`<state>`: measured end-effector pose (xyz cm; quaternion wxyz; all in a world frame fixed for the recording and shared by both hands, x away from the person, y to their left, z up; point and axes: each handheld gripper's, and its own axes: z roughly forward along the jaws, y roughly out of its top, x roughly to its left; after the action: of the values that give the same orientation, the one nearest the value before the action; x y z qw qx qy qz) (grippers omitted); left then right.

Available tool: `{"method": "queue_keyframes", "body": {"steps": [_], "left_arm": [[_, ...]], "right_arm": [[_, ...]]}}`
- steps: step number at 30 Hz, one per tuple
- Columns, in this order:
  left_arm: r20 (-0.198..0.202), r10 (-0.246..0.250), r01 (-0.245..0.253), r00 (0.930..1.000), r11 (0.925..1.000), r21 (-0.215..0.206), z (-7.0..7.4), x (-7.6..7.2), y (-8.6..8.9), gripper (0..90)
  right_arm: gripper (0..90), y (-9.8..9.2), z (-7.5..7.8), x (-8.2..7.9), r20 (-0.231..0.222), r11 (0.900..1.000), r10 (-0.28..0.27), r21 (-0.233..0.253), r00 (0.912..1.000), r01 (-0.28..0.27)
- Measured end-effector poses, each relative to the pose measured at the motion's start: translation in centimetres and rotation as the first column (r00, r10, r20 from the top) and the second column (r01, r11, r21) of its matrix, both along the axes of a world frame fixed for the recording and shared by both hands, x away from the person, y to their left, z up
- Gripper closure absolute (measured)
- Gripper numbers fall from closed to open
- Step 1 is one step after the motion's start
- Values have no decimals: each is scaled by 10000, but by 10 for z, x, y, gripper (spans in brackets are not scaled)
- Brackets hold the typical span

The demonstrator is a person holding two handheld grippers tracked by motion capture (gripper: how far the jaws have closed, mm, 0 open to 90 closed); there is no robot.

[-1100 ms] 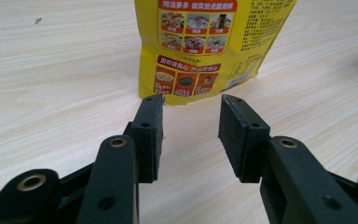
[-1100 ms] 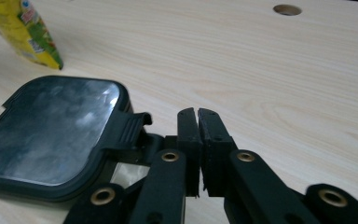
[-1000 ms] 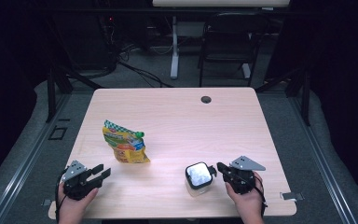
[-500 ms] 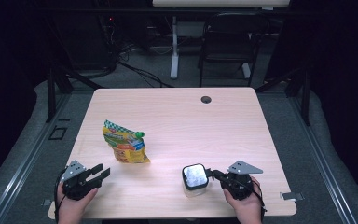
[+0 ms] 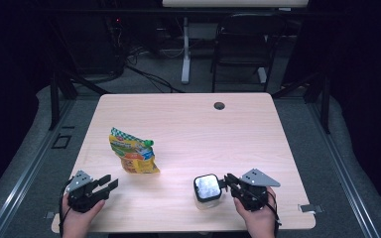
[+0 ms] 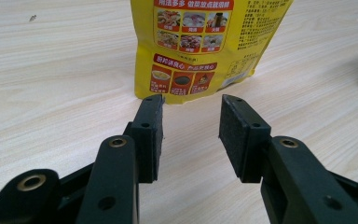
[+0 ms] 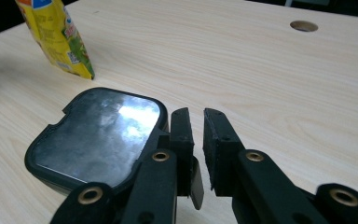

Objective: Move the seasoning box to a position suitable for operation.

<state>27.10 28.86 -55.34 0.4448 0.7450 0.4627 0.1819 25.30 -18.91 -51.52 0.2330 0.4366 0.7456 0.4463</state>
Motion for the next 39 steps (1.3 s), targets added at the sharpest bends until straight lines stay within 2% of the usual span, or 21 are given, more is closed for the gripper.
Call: {"method": "queue_keyframes", "body": {"steps": [1, 5, 7, 15, 29, 39], "left_arm": [[5, 11, -11, 10000, 10000, 13, 0, 0, 0, 598], [1, 64, -64, 10000, 10000, 40, 0, -1, 0, 594], [68, 90, -89, 9999, 9999, -88, 0, -1, 0, 590], [24, 112, -112, 9999, 9999, -108, 0, -1, 0, 579], [35, 67, -66, 10000, 10000, -45, 1, -2, -2, 579], [113, -93, 94, 9999, 9999, -55, 1, -2, -4, 598]], "right_arm": [[820, 2, 1, -1, 86, 9999, 46, -138, 10000, -44], [814, 8, 2, -2, -21, 9995, 172, -272, 9999, -172], [816, 8, 2, -2, -90, 9994, 133, -334, 9999, -136], [830, 4, 0, 0, -410, 9996, 18, 273, 9992, -7], [879, 1, -2, 1, -603, 9972, 182, 732, 9980, -138], [900, 0, -2, 1, -619, 9961, 227, 861, 9978, -174]]}}
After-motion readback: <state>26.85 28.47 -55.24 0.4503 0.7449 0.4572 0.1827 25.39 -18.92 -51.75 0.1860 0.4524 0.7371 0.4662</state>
